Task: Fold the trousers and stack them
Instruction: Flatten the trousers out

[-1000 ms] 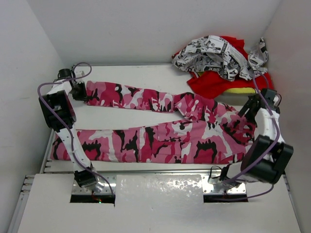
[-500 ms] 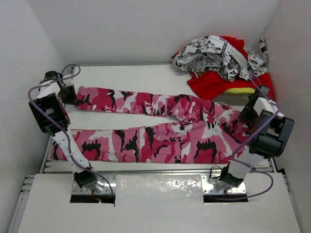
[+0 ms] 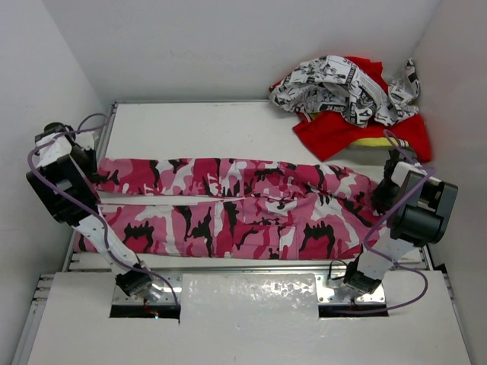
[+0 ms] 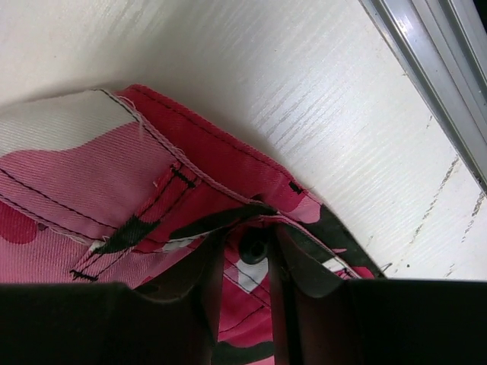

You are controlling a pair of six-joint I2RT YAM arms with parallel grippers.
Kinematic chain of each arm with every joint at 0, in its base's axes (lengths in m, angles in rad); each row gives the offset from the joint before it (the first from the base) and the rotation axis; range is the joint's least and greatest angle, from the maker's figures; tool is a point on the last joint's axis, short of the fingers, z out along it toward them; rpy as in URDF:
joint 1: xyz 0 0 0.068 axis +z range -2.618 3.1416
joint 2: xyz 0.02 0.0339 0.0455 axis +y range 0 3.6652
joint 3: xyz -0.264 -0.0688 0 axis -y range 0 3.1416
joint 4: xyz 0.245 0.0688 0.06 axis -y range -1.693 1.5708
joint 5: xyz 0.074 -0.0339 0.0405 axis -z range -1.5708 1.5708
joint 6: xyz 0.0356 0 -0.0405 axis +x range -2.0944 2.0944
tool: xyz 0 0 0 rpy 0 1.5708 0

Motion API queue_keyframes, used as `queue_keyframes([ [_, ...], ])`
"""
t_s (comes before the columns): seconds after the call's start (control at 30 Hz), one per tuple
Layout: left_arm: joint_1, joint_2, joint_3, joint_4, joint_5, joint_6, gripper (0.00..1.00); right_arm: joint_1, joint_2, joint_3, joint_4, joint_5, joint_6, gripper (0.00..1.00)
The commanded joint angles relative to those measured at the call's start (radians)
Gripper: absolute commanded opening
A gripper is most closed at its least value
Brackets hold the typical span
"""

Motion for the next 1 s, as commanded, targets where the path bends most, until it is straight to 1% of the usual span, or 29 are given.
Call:
queue_keyframes([
  [0.0, 0.036, -0.131, 0.032, 0.072, 0.122, 0.04, 0.0, -0.026, 0.029, -0.056, -0.012, 0.035, 0.014, 0.26],
  [0.03, 0.035, -0.15, 0.061, 0.088, 0.161, 0.037, 0.0, -0.027, 0.023, -0.061, -0.01, 0.036, 0.01, 0.26],
  [0.07, 0.035, -0.153, 0.085, 0.083, 0.247, 0.035, 0.0, -0.029, 0.018, -0.062, -0.007, 0.039, 0.007, 0.26],
  [0.1, 0.033, -0.15, 0.116, 0.071, 0.286, 0.034, 0.0, -0.029, 0.012, -0.061, -0.007, 0.049, 0.002, 0.26],
  [0.13, 0.035, -0.133, 0.191, 0.019, 0.327, 0.031, 0.0, -0.029, 0.0, -0.058, -0.013, 0.056, 0.002, 0.26],
  [0.17, 0.035, -0.124, 0.222, -0.004, 0.379, 0.023, 0.0, -0.029, -0.007, -0.055, -0.015, 0.062, 0.001, 0.26],
  [0.23, 0.036, -0.098, 0.285, -0.064, 0.403, 0.003, 0.0, -0.033, -0.019, -0.045, -0.024, 0.073, -0.007, 0.26],
  [0.27, 0.035, -0.093, 0.288, -0.078, 0.401, 0.0, 0.0, -0.038, -0.02, -0.042, -0.028, 0.076, -0.012, 0.26],
  [0.3, 0.036, -0.091, 0.282, -0.088, 0.395, 0.003, 0.0, -0.041, -0.025, -0.042, -0.03, 0.081, -0.015, 0.26],
  [0.33, 0.038, -0.097, 0.239, -0.095, 0.377, 0.012, 0.0, -0.046, -0.028, -0.045, -0.036, 0.09, -0.016, 0.26],
  [0.4, 0.038, -0.105, 0.164, -0.09, 0.244, 0.011, 0.0, -0.062, -0.037, -0.059, -0.038, 0.092, -0.016, 0.26],
  [0.43, 0.043, -0.104, 0.086, -0.098, 0.185, 0.017, 0.0, -0.076, -0.04, -0.065, -0.036, 0.086, -0.015, 0.26],
  [0.47, 0.05, -0.102, 0.046, -0.108, 0.107, 0.026, 0.0, -0.084, -0.05, -0.076, -0.033, 0.079, -0.013, 0.26],
  [0.53, 0.093, -0.098, -0.059, -0.133, 0.07, 0.05, 0.0, -0.088, -0.057, -0.078, -0.032, 0.079, -0.016, 0.27],
  [0.6, 0.124, -0.098, -0.12, -0.151, 0.021, 0.083, 0.0, -0.087, -0.062, -0.073, -0.033, 0.078, -0.021, 0.27],
  [0.63, 0.127, -0.098, -0.134, -0.161, -0.013, 0.096, 0.06, -0.088, -0.063, -0.067, -0.035, 0.078, -0.022, 0.27],
  [0.67, 0.125, -0.096, -0.143, -0.188, -0.012, 0.13, 0.16, -0.087, -0.06, -0.062, -0.039, 0.079, -0.026, 0.27],
  [0.7, 0.124, -0.093, -0.135, -0.21, 0.026, 0.15, 0.34, -0.087, -0.057, -0.056, -0.041, 0.079, -0.026, 0.27],
  [0.73, 0.124, -0.088, -0.122, -0.229, 0.053, 0.17, 0.48, -0.087, -0.054, -0.047, -0.044, 0.082, -0.029, 0.28],
  [0.77, 0.125, -0.082, -0.1, -0.271, 0.086, 0.196, 0.6, -0.088, -0.047, -0.041, -0.047, 0.082, -0.03, 0.28],
  [0.8, 0.125, -0.067, -0.027, -0.285, 0.144, 0.198, 0.66, -0.087, -0.042, -0.036, -0.053, 0.082, -0.032, 0.28],
  [0.83, 0.125, -0.059, 0.018, -0.291, 0.168, 0.193, 0.69, -0.087, -0.039, -0.026, -0.058, 0.085, -0.035, 0.29],
  [0.87, 0.125, -0.044, 0.1, -0.274, 0.191, 0.16, 0.69, -0.087, -0.033, -0.021, -0.064, 0.087, -0.038, 0.29],
  [0.9, 0.124, -0.036, 0.134, -0.254, 0.226, 0.135, 0.69, -0.087, -0.031, -0.016, -0.065, 0.089, -0.041, 0.29],
  [0.93, 0.124, -0.027, 0.165, -0.227, 0.235, 0.105, 0.69, -0.087, -0.033, -0.012, -0.065, 0.09, -0.044, 0.29],
  [0.97, 0.118, -0.006, 0.206, -0.169, 0.242, 0.039, 0.69, -0.087, -0.034, -0.007, -0.061, 0.084, -0.055, 0.3],
])
